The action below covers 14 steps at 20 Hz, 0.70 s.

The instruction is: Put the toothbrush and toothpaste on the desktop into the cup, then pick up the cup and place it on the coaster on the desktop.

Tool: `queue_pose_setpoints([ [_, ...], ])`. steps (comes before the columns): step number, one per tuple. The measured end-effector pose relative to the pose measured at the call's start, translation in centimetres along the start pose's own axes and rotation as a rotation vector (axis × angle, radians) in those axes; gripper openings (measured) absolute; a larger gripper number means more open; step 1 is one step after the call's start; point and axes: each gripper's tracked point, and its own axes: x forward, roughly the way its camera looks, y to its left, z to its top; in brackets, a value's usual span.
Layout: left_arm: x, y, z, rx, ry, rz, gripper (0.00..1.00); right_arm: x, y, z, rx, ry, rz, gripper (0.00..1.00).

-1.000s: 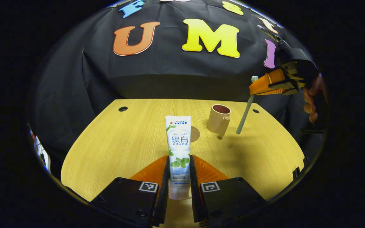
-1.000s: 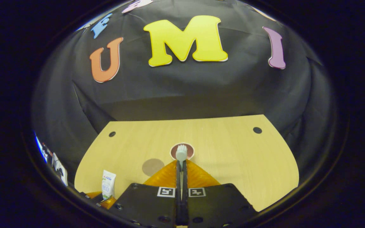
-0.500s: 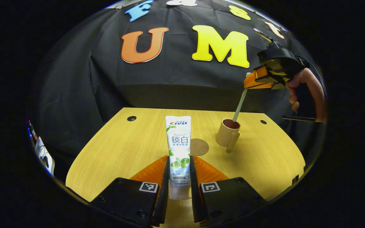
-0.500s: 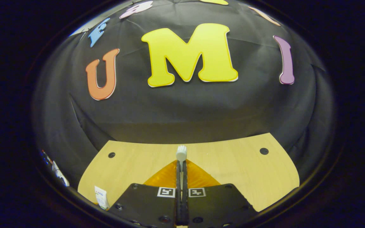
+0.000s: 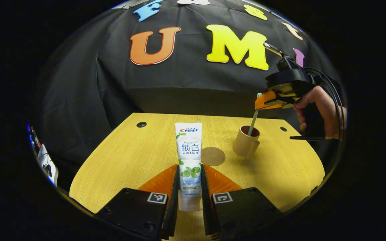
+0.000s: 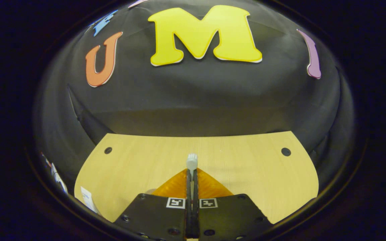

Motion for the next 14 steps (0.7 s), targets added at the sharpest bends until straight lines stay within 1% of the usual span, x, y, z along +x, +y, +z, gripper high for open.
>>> queue_pose_setpoints([
  [6, -0.1, 0.0, -0.3, 0.007, 0.007, 0.006, 0.35, 2.4, -0.1, -2.5, -0.019, 0.078, -0.001, 0.01],
  [8, -0.1, 0.1, 0.0, 0.016, 0.004, 0.008, 0.35, 2.6, -0.2, -2.7, -0.015, 0.087, -0.002, 0.06],
  [9, 0.0, 0.1, 0.1, 0.02, 0.0, 0.009, 0.35, 2.6, -0.1, -2.8, -0.013, 0.087, 0.0, 0.11],
  [10, 0.0, 0.0, 0.2, 0.024, -0.003, 0.009, 0.35, 2.5, -0.1, -2.7, -0.01, 0.085, 0.004, 0.14],
  [11, -0.1, 0.0, 0.3, 0.027, -0.008, 0.008, 0.35, 2.4, -0.1, -2.6, -0.006, 0.08, 0.005, 0.33],
  [12, 0.0, -0.2, 0.6, 0.029, -0.013, 0.006, 0.35, 2.2, -0.3, -2.4, -0.004, 0.072, 0.0, 0.4],
  [13, 0.1, -0.4, 0.9, 0.028, -0.021, 0.005, 0.35, 1.9, -0.5, -2.2, -0.007, 0.062, -0.004, 0.47],
  [14, 0.3, -0.5, 1.4, 0.022, -0.03, 0.007, 0.35, 1.5, -0.7, -1.9, -0.013, 0.049, -0.014, 0.47],
])
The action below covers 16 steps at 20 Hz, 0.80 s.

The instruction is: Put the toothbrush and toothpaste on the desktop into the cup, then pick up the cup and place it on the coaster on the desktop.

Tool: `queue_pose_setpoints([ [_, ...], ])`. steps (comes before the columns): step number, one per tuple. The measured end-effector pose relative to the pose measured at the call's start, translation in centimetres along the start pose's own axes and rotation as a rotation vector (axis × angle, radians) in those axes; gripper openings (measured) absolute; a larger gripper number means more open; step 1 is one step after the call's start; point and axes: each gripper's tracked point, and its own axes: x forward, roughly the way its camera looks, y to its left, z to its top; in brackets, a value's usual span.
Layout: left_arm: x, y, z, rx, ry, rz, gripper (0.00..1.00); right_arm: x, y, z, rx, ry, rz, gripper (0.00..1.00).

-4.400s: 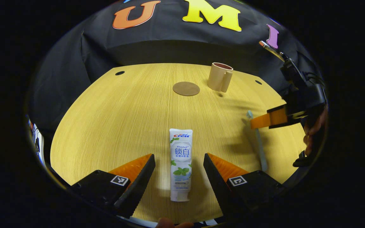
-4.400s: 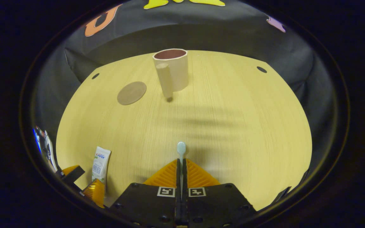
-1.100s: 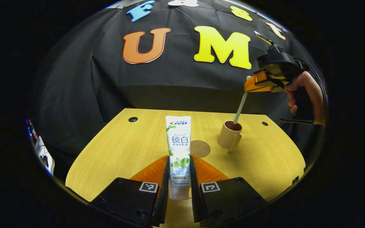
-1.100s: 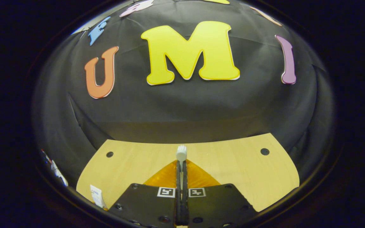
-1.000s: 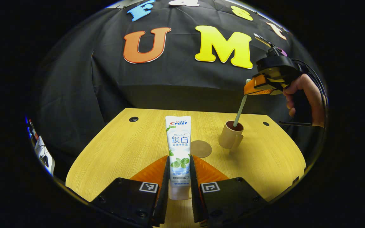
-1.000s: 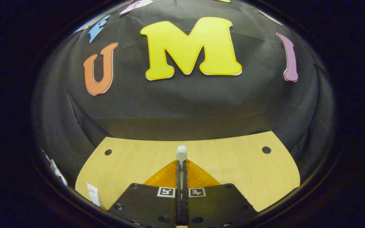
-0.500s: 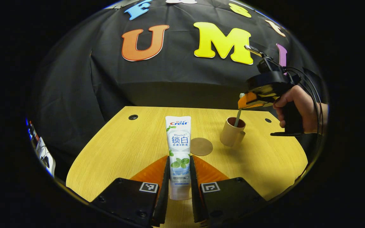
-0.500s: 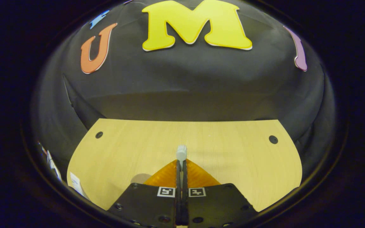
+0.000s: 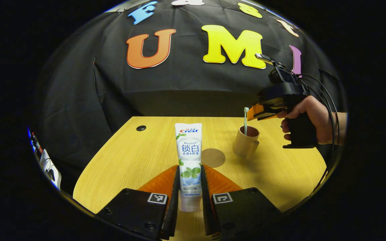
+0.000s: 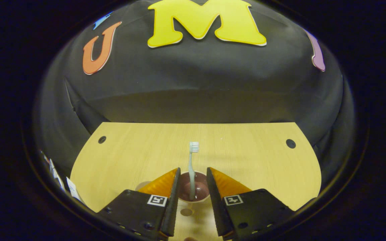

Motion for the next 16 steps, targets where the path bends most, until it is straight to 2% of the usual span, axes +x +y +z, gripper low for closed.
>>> queue_pose_setpoints([
  [1, 0.3, -0.3, 0.5, -0.008, -0.01, -0.003, 0.35, -0.4, -0.2, 0.1, -0.001, -0.013, -0.003, 0.42],
  [2, 0.7, -0.8, 1.0, -0.016, -0.019, -0.01, 0.35, -0.8, -0.5, 0.3, -0.002, -0.024, -0.01, 0.48],
  [4, 1.7, -1.9, 2.4, -0.025, -0.045, -0.026, 0.35, -2.1, -1.0, 0.4, -0.012, -0.047, -0.016, 0.49],
  [9, 5.1, -4.7, 6.5, 0.01, -0.145, -0.054, 0.35, -6.2, -2.3, 1.3, -0.014, -0.108, -0.017, 0.52],
  [16, 8.6, -10.8, 11.0, -0.017, -0.266, -0.121, 0.35, -10.6, -6.6, 1.9, -0.028, -0.165, -0.041, 0.52],
])
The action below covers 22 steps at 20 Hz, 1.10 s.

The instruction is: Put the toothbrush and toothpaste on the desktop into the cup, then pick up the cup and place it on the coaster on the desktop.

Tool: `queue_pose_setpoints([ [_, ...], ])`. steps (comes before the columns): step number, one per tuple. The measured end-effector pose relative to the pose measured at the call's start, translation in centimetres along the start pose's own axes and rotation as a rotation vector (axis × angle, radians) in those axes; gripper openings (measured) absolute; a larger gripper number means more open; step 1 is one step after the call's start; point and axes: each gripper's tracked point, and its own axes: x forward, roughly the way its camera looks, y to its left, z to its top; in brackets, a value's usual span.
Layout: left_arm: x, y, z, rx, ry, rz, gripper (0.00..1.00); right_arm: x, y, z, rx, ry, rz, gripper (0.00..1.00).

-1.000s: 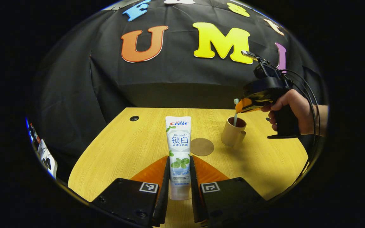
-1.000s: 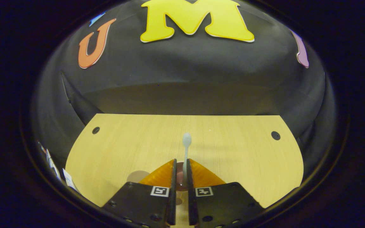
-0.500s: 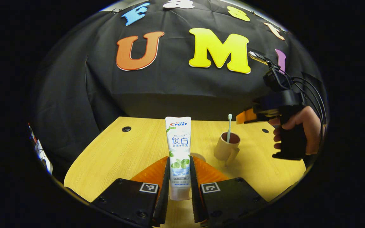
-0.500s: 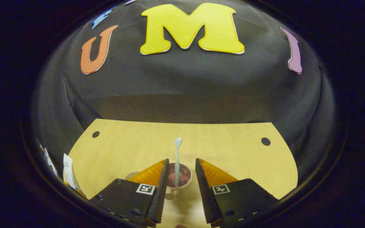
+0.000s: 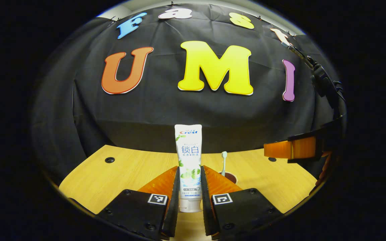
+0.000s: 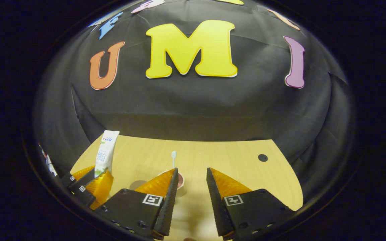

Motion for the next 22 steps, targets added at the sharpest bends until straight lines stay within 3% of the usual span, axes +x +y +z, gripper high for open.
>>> queue_pose_setpoints([
  [9, 7.0, -4.9, 0.4, 0.019, -0.096, -0.036, 0.34, -0.5, -5.1, -0.9, -0.009, 0.013, -0.021, 0.52],
  [18, 10.7, -6.9, -2.5, -0.023, -0.094, -0.021, 0.36, 0.8, -10.6, -4.2, 0.013, 0.09, -0.1, 0.52],
  [19, 11.1, -7.0, -2.8, -0.018, -0.092, -0.024, 0.44, 0.8, -10.9, -4.4, 0.013, 0.093, -0.104, 0.52],
  [20, 11.3, -7.0, -3.1, -0.014, -0.089, -0.023, 0.37, 0.9, -11.0, -4.5, 0.013, 0.095, -0.107, 0.52],
  [22, 11.6, -6.9, -3.9, -0.012, -0.075, -0.019, 0.37, 0.9, -11.3, -4.5, 0.016, 0.094, -0.112, 0.52],
])
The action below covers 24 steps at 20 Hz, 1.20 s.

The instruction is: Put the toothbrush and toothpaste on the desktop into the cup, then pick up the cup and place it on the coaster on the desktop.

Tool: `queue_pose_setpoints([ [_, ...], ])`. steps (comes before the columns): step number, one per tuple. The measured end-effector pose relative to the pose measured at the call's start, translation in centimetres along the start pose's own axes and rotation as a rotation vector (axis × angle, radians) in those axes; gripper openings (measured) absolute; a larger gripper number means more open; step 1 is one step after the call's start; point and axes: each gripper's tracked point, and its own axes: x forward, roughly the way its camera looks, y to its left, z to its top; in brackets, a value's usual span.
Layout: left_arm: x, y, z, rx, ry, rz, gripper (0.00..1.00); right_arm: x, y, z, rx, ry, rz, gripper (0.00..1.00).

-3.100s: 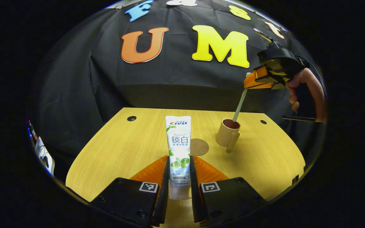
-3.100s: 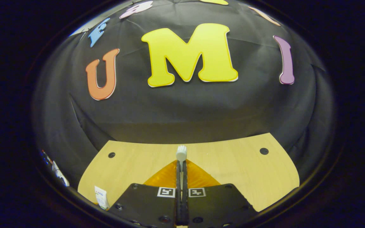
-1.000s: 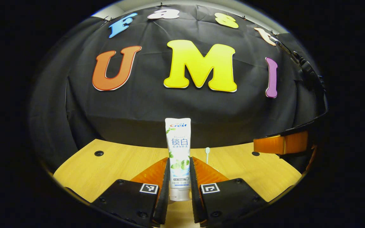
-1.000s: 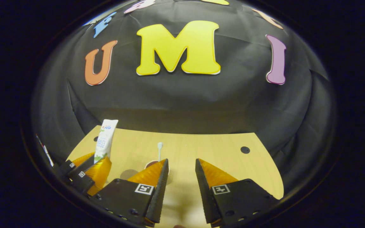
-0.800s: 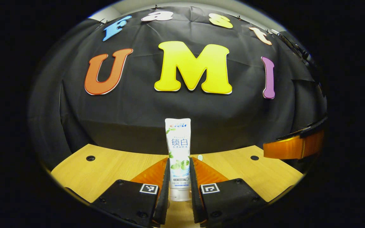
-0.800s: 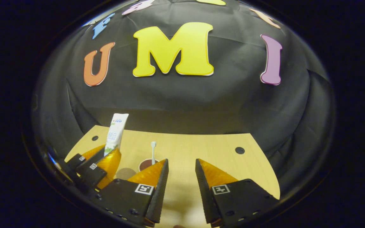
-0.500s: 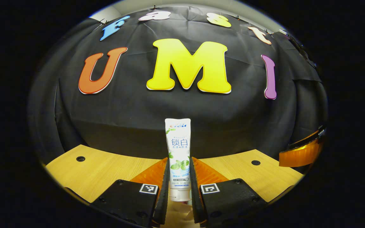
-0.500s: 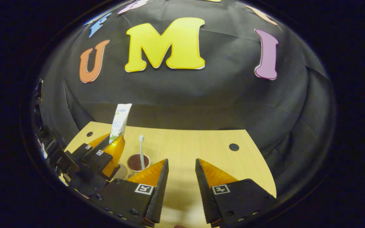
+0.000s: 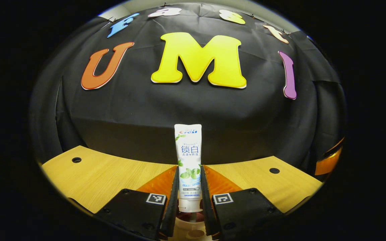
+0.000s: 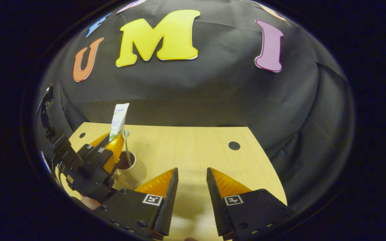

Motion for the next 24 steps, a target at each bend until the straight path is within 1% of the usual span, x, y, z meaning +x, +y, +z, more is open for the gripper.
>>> queue_pose_setpoints([
  [4, -0.1, 0.3, -0.9, 0.008, 0.023, 0.011, 0.41, 0.0, 0.1, 0.0, 0.003, -0.005, 0.003, 0.52],
  [5, -0.3, 0.3, -0.9, 0.012, 0.02, 0.013, 0.43, 0.1, 0.1, -0.1, 0.004, -0.003, 0.004, 0.52],
  [7, -0.5, 0.3, -0.3, 0.028, 0.004, 0.013, 0.45, 0.1, 0.1, -0.5, 0.007, 0.006, 0.006, 0.52],
  [8, -0.8, 0.2, -0.1, 0.039, 0.005, 0.009, 0.56, 0.2, 0.2, -0.7, 0.009, 0.009, 0.007, 0.52],
  [9, -1.1, 0.0, 0.0, 0.044, 0.013, -0.002, 0.49, 0.2, 0.4, -0.8, 0.013, 0.012, 0.011, 0.52],
  [10, -1.6, 0.0, 0.0, 0.045, 0.021, -0.007, 0.53, 0.1, 0.6, -0.8, 0.016, 0.013, 0.015, 0.52],
  [11, -2.2, 0.1, 0.2, 0.039, 0.025, -0.01, 0.64, 0.1, 1.0, -0.7, 0.016, 0.011, 0.019, 0.52],
  [12, -2.9, 0.2, 0.5, 0.027, 0.024, -0.013, 0.7, -0.1, 1.4, -0.7, 0.017, 0.008, 0.024, 0.52],
  [13, -3.4, 0.4, 0.8, 0.018, 0.021, -0.011, 0.86, -0.2, 1.8, -0.6, 0.017, 0.006, 0.031, 0.52],
  [14, -4.0, 0.8, 1.2, 0.014, 0.018, -0.003, 0.91, -0.4, 2.3, -0.6, 0.014, 0.005, 0.038, 0.52],
  [15, -4.5, 1.1, 1.3, 0.016, 0.026, 0.003, 0.94, -0.5, 2.7, -0.7, 0.011, 0.006, 0.045, 0.52],
  [18, -6.9, 2.6, 1.8, 0.003, 0.042, 0.021, 0.94, -0.9, 4.0, -0.8, 0.009, 0.005, 0.06, 0.52],
  [24, -11.6, 7.5, 3.1, 0.008, 0.046, 0.084, 0.94, -1.7, 7.1, -1.4, 0.0, 0.028, 0.095, 0.52],
])
